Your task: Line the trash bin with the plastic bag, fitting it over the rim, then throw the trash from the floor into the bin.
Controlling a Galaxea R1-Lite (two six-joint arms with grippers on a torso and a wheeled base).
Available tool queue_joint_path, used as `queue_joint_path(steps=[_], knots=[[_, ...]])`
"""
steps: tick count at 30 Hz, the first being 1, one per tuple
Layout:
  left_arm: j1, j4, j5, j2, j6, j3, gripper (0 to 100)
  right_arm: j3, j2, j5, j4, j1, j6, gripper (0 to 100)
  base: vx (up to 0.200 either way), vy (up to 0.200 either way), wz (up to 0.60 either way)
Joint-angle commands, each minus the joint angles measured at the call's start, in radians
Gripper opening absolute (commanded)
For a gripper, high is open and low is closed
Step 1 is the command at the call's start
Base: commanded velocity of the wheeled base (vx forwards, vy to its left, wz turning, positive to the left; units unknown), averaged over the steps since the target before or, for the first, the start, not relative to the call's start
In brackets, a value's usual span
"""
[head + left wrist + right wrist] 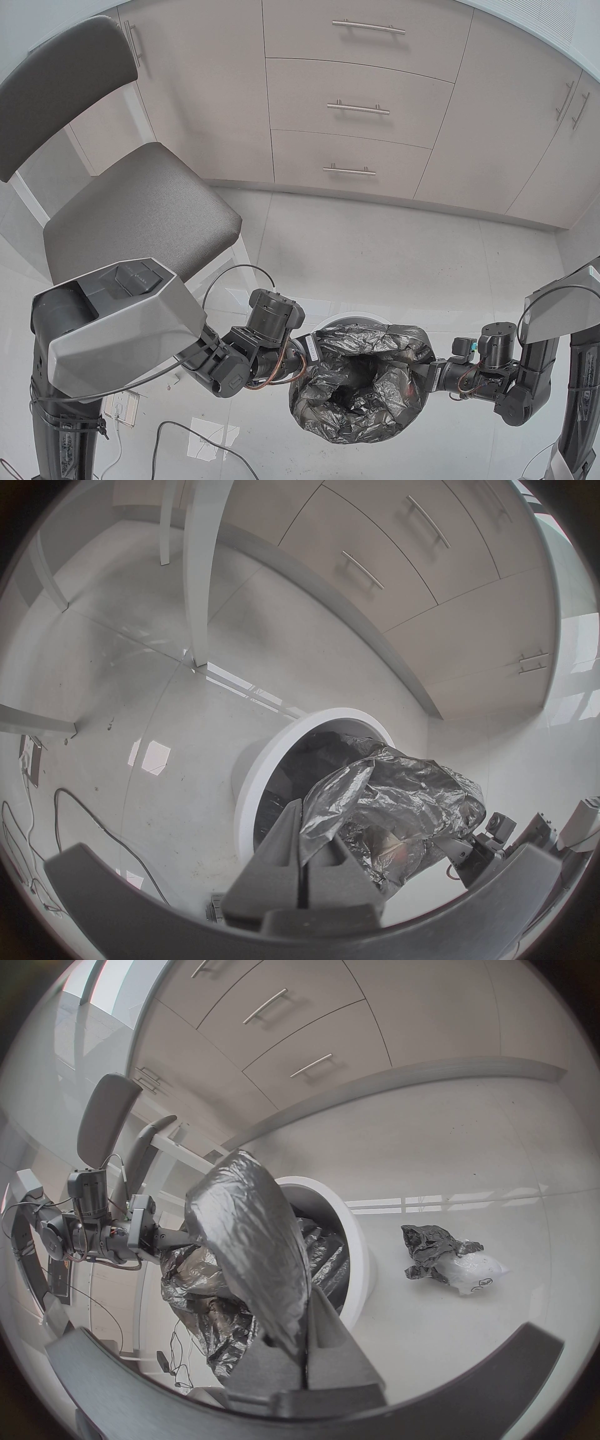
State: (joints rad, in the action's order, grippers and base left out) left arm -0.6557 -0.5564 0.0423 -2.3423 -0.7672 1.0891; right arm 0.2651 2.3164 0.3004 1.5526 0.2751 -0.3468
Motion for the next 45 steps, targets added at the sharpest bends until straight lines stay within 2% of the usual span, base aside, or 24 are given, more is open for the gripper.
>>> queue_joint_path(steps=[1,7,13,27,34,45], knots=[[0.002,-0.004,-0.001,-0.032,0.000,0.020,0,0.014,0.038,0.000,0.004,-0.011,0.002,0,0.000,0.000,0.00],[0.013,-0.020,-0.001,-0.052,0.003,0.048,0,0.039,0.080,-0.011,0.018,-0.011,0.002,0,0.000,0.000,0.00],[0.039,-0.062,-0.001,-0.098,0.052,0.106,0,0.089,0.117,-0.066,0.018,-0.019,0.005,0,0.000,0.000,0.00],[0.062,-0.091,-0.001,-0.103,0.043,0.104,0,0.171,0.130,-0.159,0.018,-0.034,0.000,0,0.000,0.000,0.00],[0.061,-0.091,-0.001,-0.101,0.043,0.104,0,0.181,0.120,-0.161,0.018,-0.047,0.002,0,0.000,0.000,0.00],[0.059,-0.091,-0.002,-0.101,0.045,0.100,0,0.161,0.121,-0.158,0.018,-0.024,0.003,0,0.000,0.000,0.00]])
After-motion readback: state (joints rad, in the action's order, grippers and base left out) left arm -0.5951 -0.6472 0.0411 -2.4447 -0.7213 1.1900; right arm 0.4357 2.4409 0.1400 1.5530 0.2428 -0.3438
